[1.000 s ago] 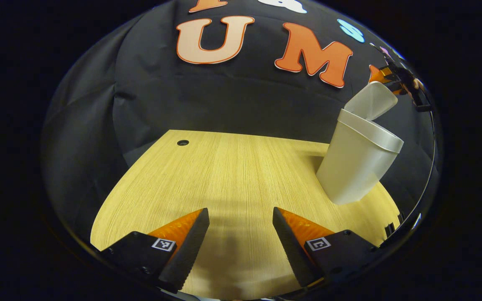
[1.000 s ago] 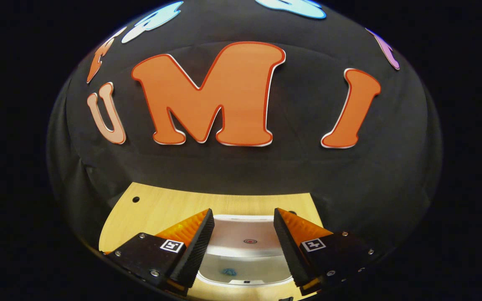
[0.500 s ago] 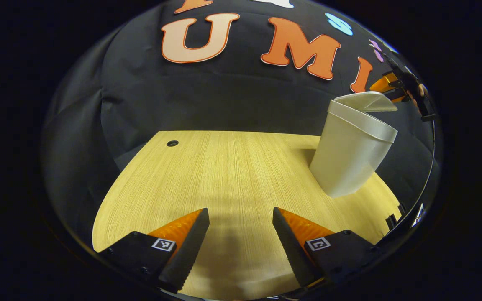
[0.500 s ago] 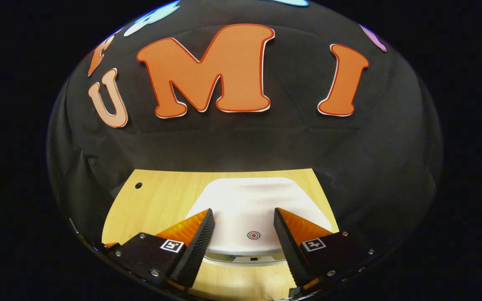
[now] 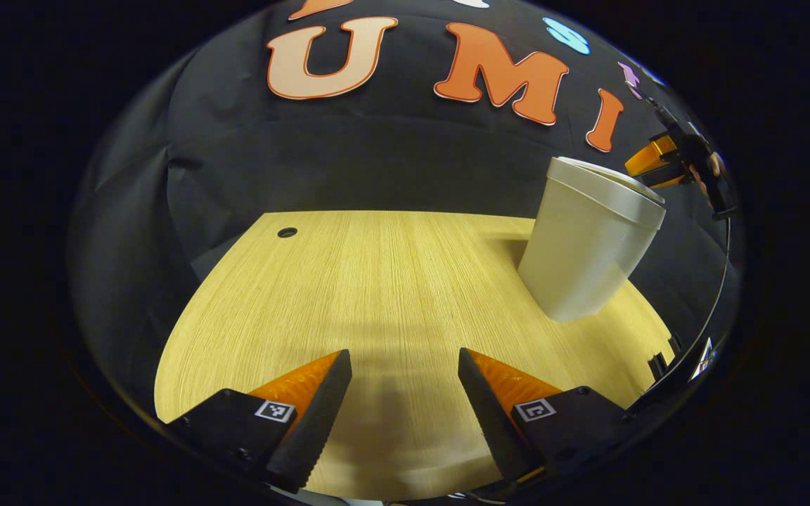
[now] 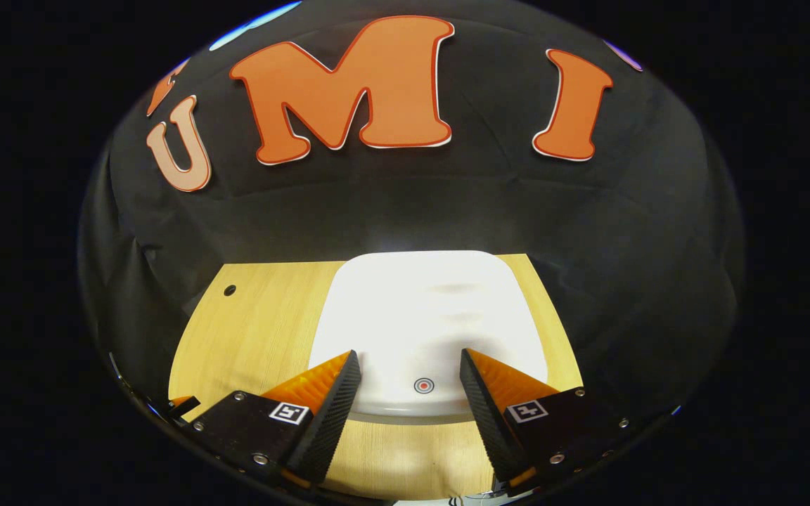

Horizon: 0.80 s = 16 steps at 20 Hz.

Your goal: Press the lid of the desktop garbage bin to open it, pick up the crumpled paper on the desktop and throw it into the bin, then pick up the pop can on the desktop and drop it into the bin, and finally close the garbage bin lid.

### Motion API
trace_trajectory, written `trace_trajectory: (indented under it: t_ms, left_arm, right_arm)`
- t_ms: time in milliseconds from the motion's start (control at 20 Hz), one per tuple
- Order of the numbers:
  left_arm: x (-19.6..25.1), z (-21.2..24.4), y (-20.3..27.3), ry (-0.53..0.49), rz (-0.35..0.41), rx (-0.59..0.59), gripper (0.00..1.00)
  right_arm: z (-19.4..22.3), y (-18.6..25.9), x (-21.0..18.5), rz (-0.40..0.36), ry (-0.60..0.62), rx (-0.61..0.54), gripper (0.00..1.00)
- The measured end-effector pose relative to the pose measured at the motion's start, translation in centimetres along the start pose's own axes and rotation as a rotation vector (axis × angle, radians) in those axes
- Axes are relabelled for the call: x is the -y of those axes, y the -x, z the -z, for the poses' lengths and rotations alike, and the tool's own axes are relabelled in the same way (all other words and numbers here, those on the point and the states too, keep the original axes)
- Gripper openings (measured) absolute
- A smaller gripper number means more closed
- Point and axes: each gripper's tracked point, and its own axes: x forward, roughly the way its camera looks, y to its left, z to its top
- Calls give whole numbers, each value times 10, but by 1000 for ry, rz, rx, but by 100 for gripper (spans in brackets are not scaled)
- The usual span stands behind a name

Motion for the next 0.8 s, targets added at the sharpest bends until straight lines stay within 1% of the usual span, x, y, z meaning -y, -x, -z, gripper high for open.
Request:
trace_trajectory:
  t_ms: [100, 200, 300, 500, 650, 800]
  left_arm:
    - [0, 0, -1, -7, 6, -1, 98]
    - [1, 1, -1, -6, 9, -4, 98]
    - [1, 1, -2, -1, 11, -13, 98]
    - [2, 1, -4, 15, 14, -18, 98]
    - [3, 1, -3, 24, 26, -25, 98]
    - [4, 3, -3, 17, 40, -34, 98]
  right_arm:
    - [10, -1, 1, 6, 32, -38, 87]
    - [10, -1, -1, 11, 66, -33, 88]
    - [10, -1, -2, 9, 56, -48, 88]
    - [11, -3, -2, -31, 47, -101, 88]
    - [14, -5, -2, -53, 109, -136, 88]
    - [14, -4, -2, -65, 116, -166, 87]
